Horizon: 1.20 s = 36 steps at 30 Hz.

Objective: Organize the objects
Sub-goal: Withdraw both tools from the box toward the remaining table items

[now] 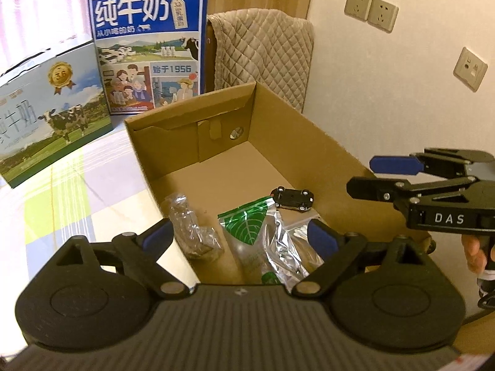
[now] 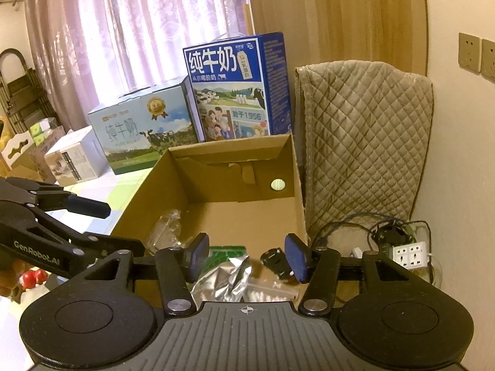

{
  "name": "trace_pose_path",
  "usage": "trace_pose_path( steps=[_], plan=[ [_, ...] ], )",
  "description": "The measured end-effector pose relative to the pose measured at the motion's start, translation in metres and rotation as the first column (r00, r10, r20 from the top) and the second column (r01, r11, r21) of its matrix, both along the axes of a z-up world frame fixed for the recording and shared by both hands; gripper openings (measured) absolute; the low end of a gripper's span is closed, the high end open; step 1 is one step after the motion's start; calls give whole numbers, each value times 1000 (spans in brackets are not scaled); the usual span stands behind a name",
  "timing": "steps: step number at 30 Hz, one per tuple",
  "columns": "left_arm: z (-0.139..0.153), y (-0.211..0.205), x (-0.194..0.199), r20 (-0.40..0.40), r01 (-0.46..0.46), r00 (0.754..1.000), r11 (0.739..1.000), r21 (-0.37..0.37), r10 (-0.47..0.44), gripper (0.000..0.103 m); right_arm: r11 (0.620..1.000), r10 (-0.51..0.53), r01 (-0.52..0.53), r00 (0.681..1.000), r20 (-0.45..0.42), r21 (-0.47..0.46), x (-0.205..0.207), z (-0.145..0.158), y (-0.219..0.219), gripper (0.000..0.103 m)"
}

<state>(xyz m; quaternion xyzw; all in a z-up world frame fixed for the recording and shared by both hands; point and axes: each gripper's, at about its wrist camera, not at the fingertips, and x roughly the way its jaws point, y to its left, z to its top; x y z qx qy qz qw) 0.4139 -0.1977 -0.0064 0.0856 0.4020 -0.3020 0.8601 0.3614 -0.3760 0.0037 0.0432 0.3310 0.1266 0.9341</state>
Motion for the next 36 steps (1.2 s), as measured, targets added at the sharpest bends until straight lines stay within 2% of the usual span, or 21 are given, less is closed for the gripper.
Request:
trace_pose_path(
  steps=[14, 19, 27, 36],
  plan=[
    [20, 31, -48, 17, -107, 994, 994, -38, 108, 95, 998, 17, -16, 1000, -6, 57, -33, 7, 7, 53],
    [27, 41, -64, 38, -139, 989, 990, -38, 141, 99, 998, 28, -28, 1000, 2, 61, -44, 11, 12, 53],
    [32, 57, -87, 51, -153, 986, 987, -55, 156, 102, 998, 14, -14, 1000, 1, 59, -66, 15, 22, 54],
    [35, 91, -112, 58, -158, 985, 984, -84, 163, 102, 999, 3, -3, 1000, -11, 54, -98, 18, 52, 55]
  ],
)
